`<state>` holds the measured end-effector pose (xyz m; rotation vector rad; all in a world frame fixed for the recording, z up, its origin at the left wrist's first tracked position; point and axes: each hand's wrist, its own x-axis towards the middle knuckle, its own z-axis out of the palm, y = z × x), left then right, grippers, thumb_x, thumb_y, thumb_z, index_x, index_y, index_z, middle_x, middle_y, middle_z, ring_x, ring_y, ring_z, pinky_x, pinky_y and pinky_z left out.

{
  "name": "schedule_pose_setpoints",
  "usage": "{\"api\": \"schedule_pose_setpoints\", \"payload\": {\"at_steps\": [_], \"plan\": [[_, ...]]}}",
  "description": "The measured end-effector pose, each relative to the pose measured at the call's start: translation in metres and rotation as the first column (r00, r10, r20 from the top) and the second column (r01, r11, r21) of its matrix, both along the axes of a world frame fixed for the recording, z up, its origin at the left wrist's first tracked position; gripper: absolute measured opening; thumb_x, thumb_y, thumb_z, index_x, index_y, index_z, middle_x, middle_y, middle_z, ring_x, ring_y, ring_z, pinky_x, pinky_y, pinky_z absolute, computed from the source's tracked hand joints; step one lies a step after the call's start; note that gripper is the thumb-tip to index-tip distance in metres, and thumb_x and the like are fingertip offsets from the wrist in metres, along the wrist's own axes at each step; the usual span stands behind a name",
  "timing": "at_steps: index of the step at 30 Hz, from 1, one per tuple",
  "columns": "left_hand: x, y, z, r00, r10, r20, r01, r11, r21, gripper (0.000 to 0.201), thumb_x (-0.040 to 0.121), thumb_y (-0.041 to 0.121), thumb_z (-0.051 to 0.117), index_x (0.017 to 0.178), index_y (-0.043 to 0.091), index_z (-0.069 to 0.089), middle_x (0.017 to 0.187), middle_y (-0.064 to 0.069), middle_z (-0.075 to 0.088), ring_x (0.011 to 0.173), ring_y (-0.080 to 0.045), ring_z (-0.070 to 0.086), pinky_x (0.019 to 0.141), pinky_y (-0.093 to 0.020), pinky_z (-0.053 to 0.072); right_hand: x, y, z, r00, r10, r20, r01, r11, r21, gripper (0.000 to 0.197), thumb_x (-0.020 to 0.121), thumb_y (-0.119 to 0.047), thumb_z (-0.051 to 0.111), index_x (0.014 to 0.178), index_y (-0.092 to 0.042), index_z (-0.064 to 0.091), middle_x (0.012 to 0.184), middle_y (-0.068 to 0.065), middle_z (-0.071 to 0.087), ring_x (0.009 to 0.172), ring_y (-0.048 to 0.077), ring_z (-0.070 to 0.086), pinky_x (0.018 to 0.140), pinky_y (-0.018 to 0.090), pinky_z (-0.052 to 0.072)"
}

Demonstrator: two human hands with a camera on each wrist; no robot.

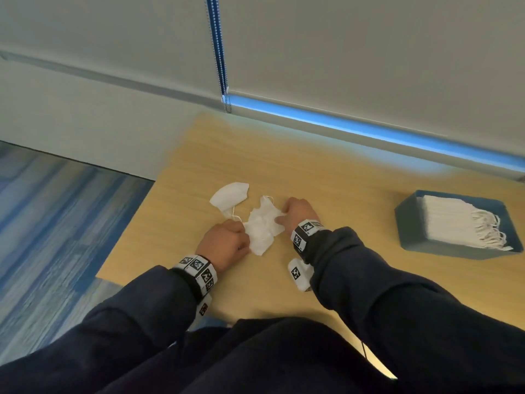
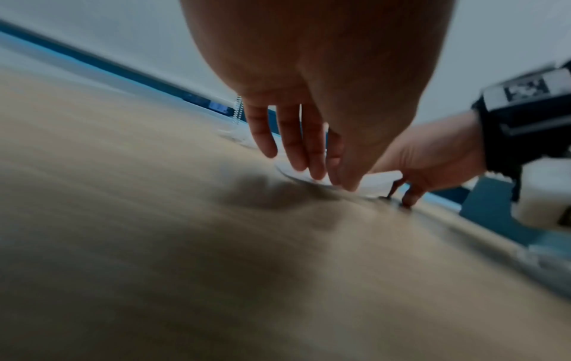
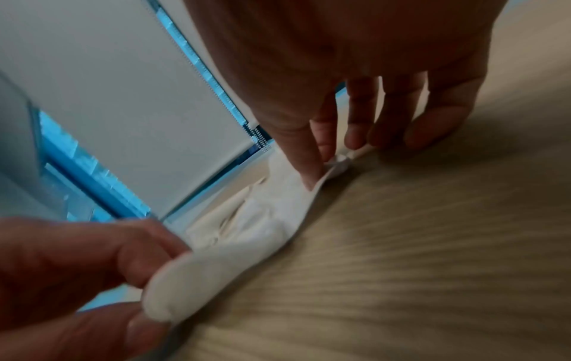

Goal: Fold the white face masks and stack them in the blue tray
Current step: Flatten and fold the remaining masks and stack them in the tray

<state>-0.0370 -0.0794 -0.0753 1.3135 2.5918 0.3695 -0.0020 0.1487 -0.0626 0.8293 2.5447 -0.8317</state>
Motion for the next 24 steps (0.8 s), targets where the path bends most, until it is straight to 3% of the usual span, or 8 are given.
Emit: {"api": "schedule_pose_setpoints", "payload": {"at_steps": [2, 4, 6, 10, 16, 19, 21, 24], "plan": [[-0.004, -0.007, 0.002, 0.992, 0.060, 0.112, -0.068, 0.995, 0.071, 0.012, 0.087, 0.029, 0.070, 0.082, 0.019, 0.071, 0.086, 0.003, 0.066, 0.081, -0.022, 0.062, 0.072, -0.034, 0.050, -0.002, -0.002, -0.002, 1.000, 0.000, -0.030, -0.001, 1.000, -0.012, 0.007, 0.085, -0.025, 0.071, 0.085, -0.021, 0.065, 0.110, 0.008, 0.061, 0.094, 0.029, 0.064, 0.077, 0.032, 0.054], [-0.010, -0.017, 0.007, 0.912, 0.202, 0.356, -0.270, 0.951, 0.151, 0.010, 0.090, 0.030, 0.068, 0.082, 0.022, 0.067, 0.078, 0.007, 0.068, 0.073, -0.016, 0.064, 0.070, -0.031, 0.051, -0.002, 0.000, 0.000, 0.994, -0.042, -0.099, 0.035, 0.997, -0.071, 0.014, 0.084, -0.016, 0.068, 0.075, -0.024, 0.060, 0.090, -0.001, 0.063, 0.085, 0.025, 0.062, 0.059, 0.024, 0.045], [-0.017, -0.028, 0.015, 0.711, 0.287, 0.642, -0.548, 0.799, 0.249, 0.007, 0.087, 0.025, 0.071, 0.081, 0.022, 0.067, 0.078, 0.002, 0.073, 0.074, -0.021, 0.070, 0.070, -0.034, 0.058, 0.004, 0.005, 0.011, 0.973, -0.168, -0.158, 0.131, 0.967, -0.219, 0.014, 0.087, -0.012, 0.069, 0.087, -0.022, 0.058, 0.085, -0.002, 0.063, 0.078, 0.025, 0.064, 0.050, 0.023, 0.044], [-0.028, -0.046, 0.028, 0.279, 0.230, 0.932, -0.889, 0.429, 0.160, 0.016, 0.090, -0.002, 0.065, 0.099, 0.011, 0.071, 0.098, -0.018, 0.073, 0.084, -0.031, 0.072, 0.066, -0.040, 0.062, 0.031, 0.011, 0.043, 0.874, -0.472, -0.121, 0.281, 0.691, -0.666, 0.045, 0.084, 0.006, 0.075, 0.117, -0.013, 0.052, 0.089, 0.016, 0.070, 0.063, 0.027, 0.070, 0.055, 0.038, 0.063], [-0.045, -0.048, 0.045, -0.062, 0.027, 0.998, -0.989, 0.131, -0.065, 0.014, 0.094, 0.003, 0.064, 0.107, 0.001, 0.067, 0.102, -0.018, 0.070, 0.079, -0.025, 0.068, 0.055, -0.029, 0.058, 0.063, 0.017, 0.068, 0.759, -0.647, -0.080, 0.329, 0.485, -0.810, 0.025, 0.083, 0.004, 0.076, 0.105, -0.007, 0.071, 0.093, 0.012, 0.073, 0.078, 0.024, 0.069, 0.067, 0.032, 0.060], [-0.046, -0.032, 0.069, 0.005, 0.036, 0.999, -0.995, 0.100, 0.001, 0.005, 0.094, 0.005, 0.065, 0.098, 0.006, 0.068, 0.101, -0.015, 0.068, 0.079, -0.025, 0.065, 0.058, -0.032, 0.056, 0.067, 0.008, 0.076, 0.666, -0.746, 0.014, 0.351, 0.297, -0.888, 0.021, 0.085, -0.001, 0.075, 0.105, -0.007, 0.073, 0.095, 0.011, 0.074, 0.082, 0.025, 0.069, 0.074, 0.037, 0.057], [-0.039, -0.016, 0.086, 0.199, 0.147, 0.969, -0.970, 0.167, 0.174, 0.005, 0.092, 0.007, 0.068, 0.093, 0.010, 0.072, 0.097, -0.010, 0.072, 0.082, -0.025, 0.067, 0.066, -0.039, 0.057, 0.064, -0.003, 0.082, 0.621, -0.783, 0.031, 0.352, 0.243, -0.904, 0.025, 0.088, -0.008, 0.074, 0.113, -0.006, 0.072, 0.100, 0.011, 0.073, 0.085, 0.028, 0.071, 0.072, 0.038, 0.060], [-0.015, 0.014, 0.109, 0.574, 0.222, 0.788, -0.769, 0.477, 0.426, 0.008, 0.091, 0.013, 0.071, 0.093, 0.016, 0.078, 0.088, -0.001, 0.076, 0.075, -0.019, 0.073, 0.059, -0.038, 0.061, 0.056, -0.029, 0.092, 0.588, -0.807, 0.058, 0.319, 0.166, -0.933, 0.030, 0.096, -0.020, 0.067, 0.123, -0.007, 0.067, 0.108, 0.013, 0.073, 0.091, 0.036, 0.072, 0.076, 0.047, 0.061]]}}
